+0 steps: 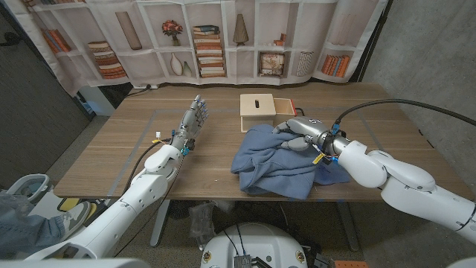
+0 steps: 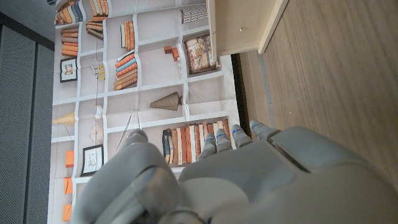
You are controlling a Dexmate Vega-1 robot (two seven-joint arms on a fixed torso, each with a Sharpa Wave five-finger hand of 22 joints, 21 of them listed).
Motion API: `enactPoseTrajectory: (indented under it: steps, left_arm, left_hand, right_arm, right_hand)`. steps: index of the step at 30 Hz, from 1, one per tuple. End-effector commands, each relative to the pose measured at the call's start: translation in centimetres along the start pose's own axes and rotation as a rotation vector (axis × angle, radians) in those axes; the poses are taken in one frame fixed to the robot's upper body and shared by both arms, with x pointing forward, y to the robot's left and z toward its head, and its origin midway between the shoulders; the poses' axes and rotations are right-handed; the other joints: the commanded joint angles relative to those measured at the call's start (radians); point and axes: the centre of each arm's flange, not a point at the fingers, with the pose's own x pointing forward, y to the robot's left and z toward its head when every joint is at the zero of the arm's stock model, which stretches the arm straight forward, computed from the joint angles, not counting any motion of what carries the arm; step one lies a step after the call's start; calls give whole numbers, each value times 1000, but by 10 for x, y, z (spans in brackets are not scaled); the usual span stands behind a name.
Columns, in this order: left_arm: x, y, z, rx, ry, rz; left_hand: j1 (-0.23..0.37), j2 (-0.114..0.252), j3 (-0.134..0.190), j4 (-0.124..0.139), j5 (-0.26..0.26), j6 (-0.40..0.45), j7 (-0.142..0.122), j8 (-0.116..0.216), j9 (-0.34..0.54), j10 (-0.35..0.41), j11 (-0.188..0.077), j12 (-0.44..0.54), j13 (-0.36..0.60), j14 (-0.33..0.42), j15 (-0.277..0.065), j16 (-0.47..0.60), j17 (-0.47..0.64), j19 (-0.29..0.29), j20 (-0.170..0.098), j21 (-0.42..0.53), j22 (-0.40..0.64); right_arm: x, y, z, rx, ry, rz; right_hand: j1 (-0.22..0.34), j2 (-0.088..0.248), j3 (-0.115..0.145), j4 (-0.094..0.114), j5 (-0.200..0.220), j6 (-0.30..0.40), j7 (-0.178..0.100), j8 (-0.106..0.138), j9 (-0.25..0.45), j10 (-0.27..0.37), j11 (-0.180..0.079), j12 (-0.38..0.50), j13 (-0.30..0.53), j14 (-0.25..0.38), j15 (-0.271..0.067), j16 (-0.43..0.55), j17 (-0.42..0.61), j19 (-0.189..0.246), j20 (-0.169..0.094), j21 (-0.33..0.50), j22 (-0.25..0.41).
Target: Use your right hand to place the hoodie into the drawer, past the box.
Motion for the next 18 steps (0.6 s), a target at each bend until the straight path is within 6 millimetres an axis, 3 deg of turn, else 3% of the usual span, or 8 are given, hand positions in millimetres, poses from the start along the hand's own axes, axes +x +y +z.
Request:
enactPoseTrajectory:
  steps: [1,18]
  left_arm:
    - [1,-1,2,4,-2,-12]
    - [0,5,-2,-11,-4,-6]
  left_hand:
    - [5,7,-5,3,-1,1,2,2,4,-4,-1,5,4,-5,2,6,5,-5,-10,5,3]
    - [7,8,-7,3,-2,2,1,2,4,-5,1,4,4,-5,1,6,5,-5,-10,5,3]
  right_arm:
    - [-4,-11,4,-9,10,-35]
    - [-7,-30,9,0,10,-46]
  right_hand:
    - [189,201,12,1,5,9,2,-3,1,12,1,-5,-1,10,-95,-2,3,6,-163,9,0]
    - [188,198,20,-2,5,13,2,-6,5,28,3,-12,-10,25,-94,1,12,13,-164,21,-5]
